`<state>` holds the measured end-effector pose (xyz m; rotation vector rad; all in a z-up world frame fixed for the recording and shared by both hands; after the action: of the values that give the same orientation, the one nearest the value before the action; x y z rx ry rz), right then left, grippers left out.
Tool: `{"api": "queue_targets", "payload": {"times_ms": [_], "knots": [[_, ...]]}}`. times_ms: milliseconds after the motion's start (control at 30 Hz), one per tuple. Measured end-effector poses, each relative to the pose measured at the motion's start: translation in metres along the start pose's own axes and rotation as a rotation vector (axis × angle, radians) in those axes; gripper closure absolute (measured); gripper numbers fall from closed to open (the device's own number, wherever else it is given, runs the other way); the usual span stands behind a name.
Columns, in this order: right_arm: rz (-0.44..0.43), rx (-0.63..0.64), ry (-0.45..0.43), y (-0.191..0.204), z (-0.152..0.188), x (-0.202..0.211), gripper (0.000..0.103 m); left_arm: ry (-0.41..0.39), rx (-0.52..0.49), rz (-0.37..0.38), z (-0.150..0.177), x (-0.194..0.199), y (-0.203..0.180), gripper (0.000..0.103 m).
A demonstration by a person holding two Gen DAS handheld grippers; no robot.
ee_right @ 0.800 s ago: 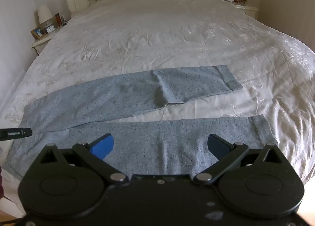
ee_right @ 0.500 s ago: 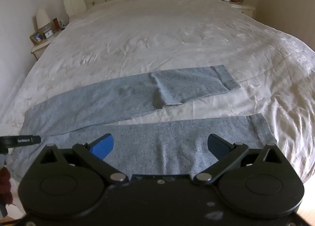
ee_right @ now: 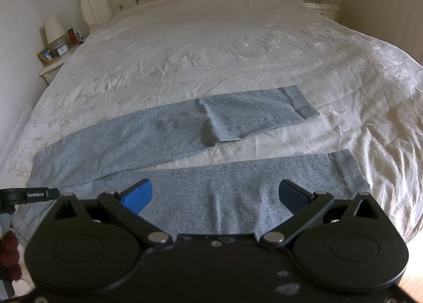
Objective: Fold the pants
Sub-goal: 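Move both open grippers over the grey sweatpants legs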
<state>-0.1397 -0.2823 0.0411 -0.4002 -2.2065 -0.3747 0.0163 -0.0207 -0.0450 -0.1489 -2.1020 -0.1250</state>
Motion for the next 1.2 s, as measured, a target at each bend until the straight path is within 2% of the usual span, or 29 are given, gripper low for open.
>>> {"api": "queue_targets", "payload": {"times_ms": [400,733,933,1200], "knots": [[-0.011,0.003,0.024,0.002,0.001,-0.011,0.000,0.044,0.031,0.023,-0.003,-0.001,0.005,0.068],[0.006,-0.024,0.066,-0.008,0.008,-0.021,0.000,0.081,0.054,0.060,0.004,-0.004,-0.008,0.067],[0.025,-0.048,0.110,-0.031,0.011,-0.032,0.000,0.115,0.062,0.100,0.014,-0.011,-0.032,0.068],[0.017,-0.075,0.181,-0.072,-0.004,-0.073,0.000,0.177,0.089,0.085,0.015,-0.020,-0.067,0.068]]}}
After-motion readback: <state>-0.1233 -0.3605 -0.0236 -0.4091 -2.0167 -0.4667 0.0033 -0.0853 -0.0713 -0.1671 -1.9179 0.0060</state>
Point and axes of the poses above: each gripper's, at about its wrist camera, not at the fingertips, and x roughly against the way its jaws point, y to its left, z to its underside, the point moved 4 cm from there along -x, roughly the way its jaws point, and after that the axes turned 2 degrees about z, right-handed, at the moved point
